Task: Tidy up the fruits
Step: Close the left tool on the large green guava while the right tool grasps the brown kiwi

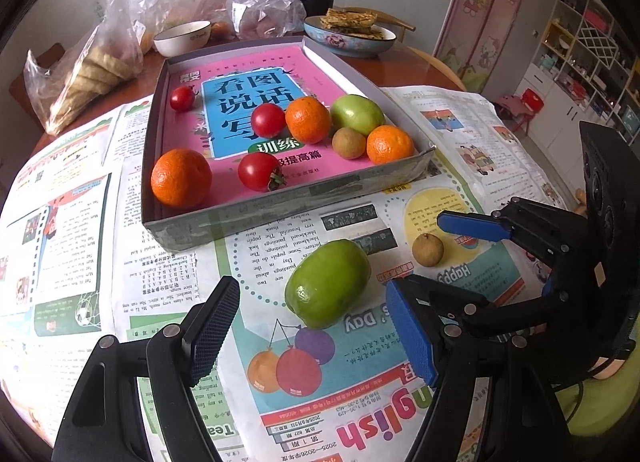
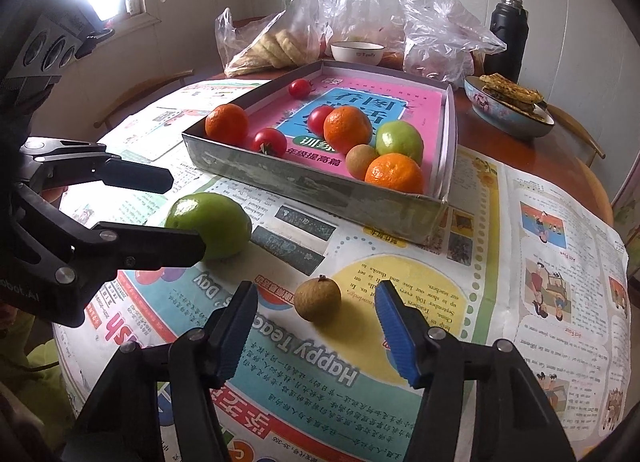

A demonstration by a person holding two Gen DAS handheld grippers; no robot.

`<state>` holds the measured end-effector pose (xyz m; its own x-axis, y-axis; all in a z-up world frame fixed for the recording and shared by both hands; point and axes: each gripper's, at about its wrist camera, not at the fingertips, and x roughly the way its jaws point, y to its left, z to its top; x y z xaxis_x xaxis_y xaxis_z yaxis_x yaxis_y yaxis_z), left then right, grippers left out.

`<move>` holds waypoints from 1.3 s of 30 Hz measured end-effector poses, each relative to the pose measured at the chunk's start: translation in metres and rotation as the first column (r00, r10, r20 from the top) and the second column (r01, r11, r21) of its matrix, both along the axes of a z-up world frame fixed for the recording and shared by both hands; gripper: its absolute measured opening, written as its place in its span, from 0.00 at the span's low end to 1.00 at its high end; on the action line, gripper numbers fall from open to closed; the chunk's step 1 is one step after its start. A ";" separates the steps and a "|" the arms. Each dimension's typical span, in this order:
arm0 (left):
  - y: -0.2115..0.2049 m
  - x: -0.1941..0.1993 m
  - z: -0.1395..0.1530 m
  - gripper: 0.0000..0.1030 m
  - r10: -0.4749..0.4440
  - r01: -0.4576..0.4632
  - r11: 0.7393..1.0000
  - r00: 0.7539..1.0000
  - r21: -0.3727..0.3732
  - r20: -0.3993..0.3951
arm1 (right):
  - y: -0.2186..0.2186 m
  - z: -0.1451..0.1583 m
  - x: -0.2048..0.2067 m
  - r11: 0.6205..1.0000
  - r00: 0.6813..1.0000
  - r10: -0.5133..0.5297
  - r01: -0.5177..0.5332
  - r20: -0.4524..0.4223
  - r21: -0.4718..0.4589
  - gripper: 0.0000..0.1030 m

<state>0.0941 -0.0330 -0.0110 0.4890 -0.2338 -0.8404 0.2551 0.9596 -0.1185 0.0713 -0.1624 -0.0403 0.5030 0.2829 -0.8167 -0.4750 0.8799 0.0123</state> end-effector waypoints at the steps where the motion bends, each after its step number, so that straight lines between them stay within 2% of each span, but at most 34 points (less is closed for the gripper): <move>1: 0.000 0.000 -0.001 0.74 0.000 0.000 1.000 1.000 0.000 -0.002 | 0.000 0.000 0.001 1.000 1.000 0.000 0.000 -0.004 0.001 0.56; 11: -0.002 0.005 -0.007 0.74 0.010 -0.010 1.000 1.000 0.011 -0.004 | 0.001 -0.004 0.003 1.000 1.000 0.002 -0.002 -0.019 0.006 0.45; 31: -0.007 0.007 -0.011 0.75 -0.005 0.005 1.000 1.000 -0.016 -0.012 | 0.000 -0.005 0.007 1.000 1.000 -0.004 0.004 -0.023 0.011 0.42; 39: -0.011 0.008 -0.012 0.68 -0.020 0.019 0.999 1.000 -0.027 -0.016 | 0.000 -0.004 0.009 1.000 1.000 -0.004 0.004 -0.019 0.010 0.38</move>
<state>0.1016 -0.0435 -0.0228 0.4705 -0.2657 -0.8415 0.2714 0.9509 -0.1485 0.0801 -0.1629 -0.0447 0.4882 0.2896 -0.8233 -0.4711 0.8816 0.0307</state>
